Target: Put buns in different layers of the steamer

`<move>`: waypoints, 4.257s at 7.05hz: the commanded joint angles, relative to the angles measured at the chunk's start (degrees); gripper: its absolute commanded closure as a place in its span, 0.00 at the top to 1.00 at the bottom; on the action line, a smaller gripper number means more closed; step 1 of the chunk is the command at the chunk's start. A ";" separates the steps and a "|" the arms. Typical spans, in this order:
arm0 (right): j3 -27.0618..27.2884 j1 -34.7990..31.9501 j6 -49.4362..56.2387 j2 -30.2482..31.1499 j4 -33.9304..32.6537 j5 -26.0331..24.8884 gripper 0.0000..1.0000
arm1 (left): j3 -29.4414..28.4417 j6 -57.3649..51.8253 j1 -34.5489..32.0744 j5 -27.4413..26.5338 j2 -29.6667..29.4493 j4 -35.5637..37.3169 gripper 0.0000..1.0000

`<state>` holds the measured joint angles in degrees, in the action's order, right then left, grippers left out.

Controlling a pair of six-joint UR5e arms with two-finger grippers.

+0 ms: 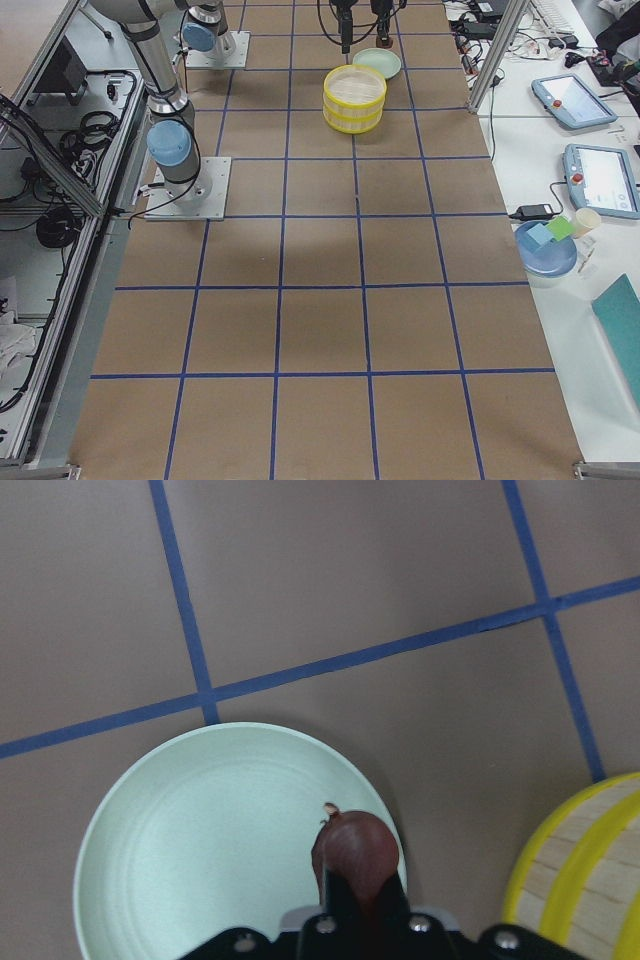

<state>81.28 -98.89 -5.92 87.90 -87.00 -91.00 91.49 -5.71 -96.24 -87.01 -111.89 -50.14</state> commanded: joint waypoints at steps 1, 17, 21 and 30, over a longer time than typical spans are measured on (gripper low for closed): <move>0.46 0.28 -0.05 0.52 0.60 -0.59 0.99 | 0.00 10.06 -5.25 0.44 2.37 -0.65 0.00; 2.30 0.37 0.12 1.84 -0.10 -0.50 0.99 | -4.39 10.13 0.94 5.62 10.80 -24.97 1.00; 2.30 0.37 0.21 1.93 -0.10 -0.50 0.99 | -4.66 5.63 7.29 5.54 18.09 -31.50 1.00; 2.22 5.90 1.00 2.19 -1.94 0.29 0.99 | -0.62 1.41 8.44 -3.60 26.02 -38.63 1.00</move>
<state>83.49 -93.05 -4.93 90.08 -88.99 -90.62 90.66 -4.28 -87.84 -90.59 -86.09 -88.72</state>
